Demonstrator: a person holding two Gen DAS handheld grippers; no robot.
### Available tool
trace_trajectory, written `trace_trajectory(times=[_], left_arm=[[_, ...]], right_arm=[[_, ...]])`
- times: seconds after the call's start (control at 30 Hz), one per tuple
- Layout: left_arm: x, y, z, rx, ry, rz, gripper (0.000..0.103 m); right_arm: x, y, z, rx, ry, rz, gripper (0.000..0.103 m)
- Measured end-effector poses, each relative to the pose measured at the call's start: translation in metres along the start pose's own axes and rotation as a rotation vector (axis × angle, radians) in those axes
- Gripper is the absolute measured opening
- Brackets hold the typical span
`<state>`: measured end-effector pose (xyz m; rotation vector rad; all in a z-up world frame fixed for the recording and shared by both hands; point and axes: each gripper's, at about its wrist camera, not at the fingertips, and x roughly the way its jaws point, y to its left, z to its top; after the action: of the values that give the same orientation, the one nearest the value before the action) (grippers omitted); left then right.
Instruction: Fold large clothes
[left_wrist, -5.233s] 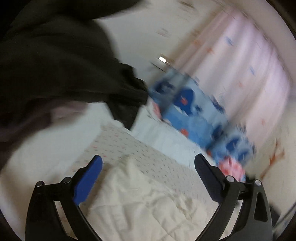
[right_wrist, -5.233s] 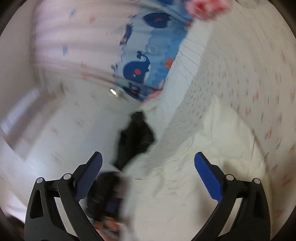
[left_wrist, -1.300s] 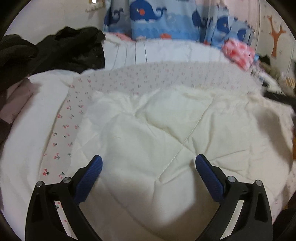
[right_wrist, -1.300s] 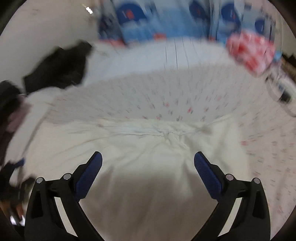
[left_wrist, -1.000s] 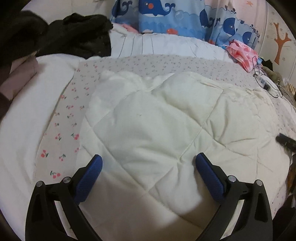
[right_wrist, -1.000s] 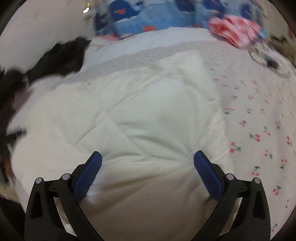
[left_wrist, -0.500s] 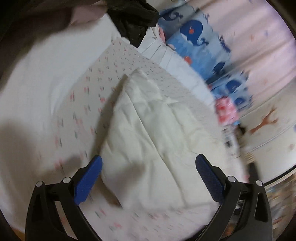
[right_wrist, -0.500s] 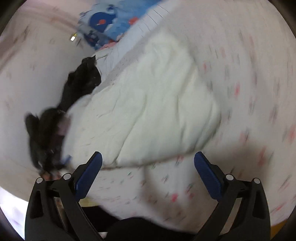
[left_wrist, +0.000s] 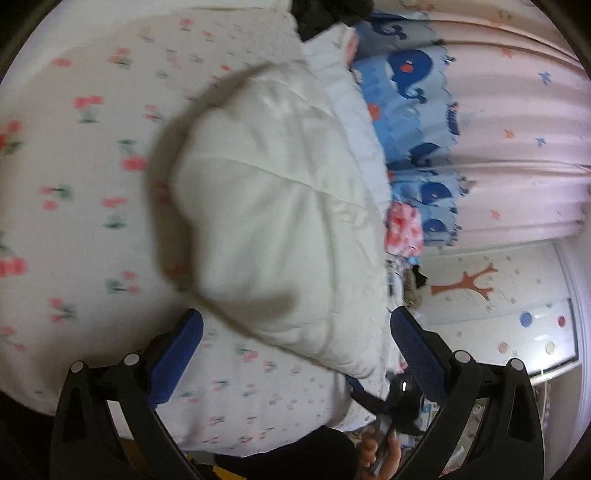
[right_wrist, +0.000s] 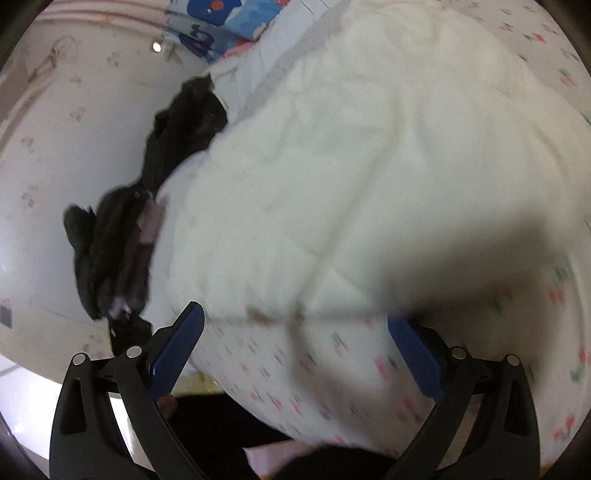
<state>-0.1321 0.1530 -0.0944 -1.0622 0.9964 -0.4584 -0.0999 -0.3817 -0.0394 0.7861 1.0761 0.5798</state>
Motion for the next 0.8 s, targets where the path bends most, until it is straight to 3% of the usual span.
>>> trace_trajectory(times=[0.1,0.2,0.27,0.33,0.37,0.47,0.6,0.7,0.8], left_arm=[[0.015,-0.001,-0.004,0.009,-0.002,0.039,0.097],[0.022,-0.01,0.001,0.033,-0.084,0.084,0.097],[0.015,-0.024,0.001,0.044,-0.193,0.019,0.097],[0.013,-0.034,-0.002,0.088,-0.235,-0.003,0.097],[0.02,-0.036,-0.001,0.111,-0.219,0.046,0.097],[0.047,-0.017,0.005,0.038,-0.123,0.134,0.097],[0.047,-0.021,0.014,0.045,-0.191,0.159,0.097],[0.034,-0.014,0.02,-0.032,-0.283,0.107,0.097],[0.044,-0.021,0.02,0.014,-0.273,0.162,0.096]], right_arm=[[-0.015,0.027,0.015,-0.023,-0.077,0.076,0.097],[-0.024,0.036,0.019,-0.047,-0.072,0.108,0.097],[-0.026,0.027,0.014,-0.049,-0.039,0.063,0.097],[-0.031,0.011,0.005,-0.048,-0.035,-0.002,0.097],[-0.035,0.001,0.0,-0.045,-0.045,-0.046,0.097],[-0.04,-0.029,-0.001,-0.005,-0.079,-0.13,0.097],[-0.037,-0.039,0.012,-0.011,-0.12,-0.103,0.097],[-0.034,-0.051,0.023,0.066,-0.183,-0.023,0.097],[-0.036,-0.063,0.022,0.121,-0.234,0.018,0.097]])
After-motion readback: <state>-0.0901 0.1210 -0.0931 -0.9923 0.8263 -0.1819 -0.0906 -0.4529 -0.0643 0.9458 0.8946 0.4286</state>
